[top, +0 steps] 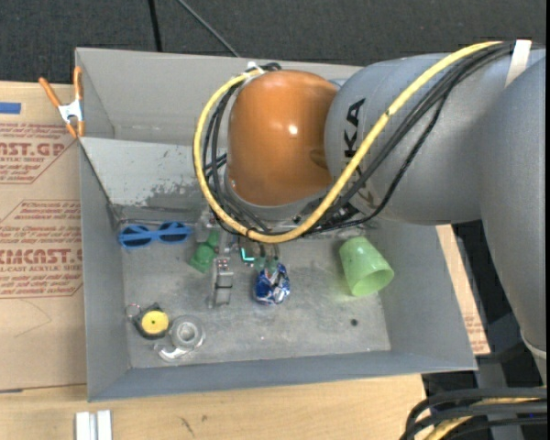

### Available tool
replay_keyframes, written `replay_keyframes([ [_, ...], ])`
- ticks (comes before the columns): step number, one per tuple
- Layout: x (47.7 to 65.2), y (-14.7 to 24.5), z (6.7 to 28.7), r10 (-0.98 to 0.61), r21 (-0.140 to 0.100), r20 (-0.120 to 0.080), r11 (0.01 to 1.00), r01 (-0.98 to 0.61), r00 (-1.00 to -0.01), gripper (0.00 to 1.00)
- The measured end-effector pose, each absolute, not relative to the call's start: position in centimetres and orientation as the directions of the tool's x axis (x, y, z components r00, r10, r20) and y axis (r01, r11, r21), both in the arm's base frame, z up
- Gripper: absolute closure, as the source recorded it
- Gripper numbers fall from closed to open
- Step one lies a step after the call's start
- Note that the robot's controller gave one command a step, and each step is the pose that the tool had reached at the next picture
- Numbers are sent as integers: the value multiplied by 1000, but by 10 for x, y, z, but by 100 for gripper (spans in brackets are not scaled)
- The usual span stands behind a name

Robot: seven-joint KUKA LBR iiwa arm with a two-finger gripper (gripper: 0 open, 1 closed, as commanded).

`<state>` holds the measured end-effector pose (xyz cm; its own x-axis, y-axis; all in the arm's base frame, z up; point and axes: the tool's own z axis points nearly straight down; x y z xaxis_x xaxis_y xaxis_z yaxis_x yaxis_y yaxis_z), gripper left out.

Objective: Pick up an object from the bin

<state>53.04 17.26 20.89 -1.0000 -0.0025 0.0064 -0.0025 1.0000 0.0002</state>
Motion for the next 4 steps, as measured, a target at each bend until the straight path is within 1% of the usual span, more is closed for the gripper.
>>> replay_keyframes([
  [1, 486, 246, 66, -90, 2, 3, 996, -90, -996, 0],
  [2, 494, 235, 101, 18, 2, -2, 1000, 18, -1000, 0],
  [3, 484, 235, 99, 171, 0, 2, 985, 171, -985, 0],
  [4, 478, 233, 69, 347, -1, 2, 938, 347, -938, 0],
])
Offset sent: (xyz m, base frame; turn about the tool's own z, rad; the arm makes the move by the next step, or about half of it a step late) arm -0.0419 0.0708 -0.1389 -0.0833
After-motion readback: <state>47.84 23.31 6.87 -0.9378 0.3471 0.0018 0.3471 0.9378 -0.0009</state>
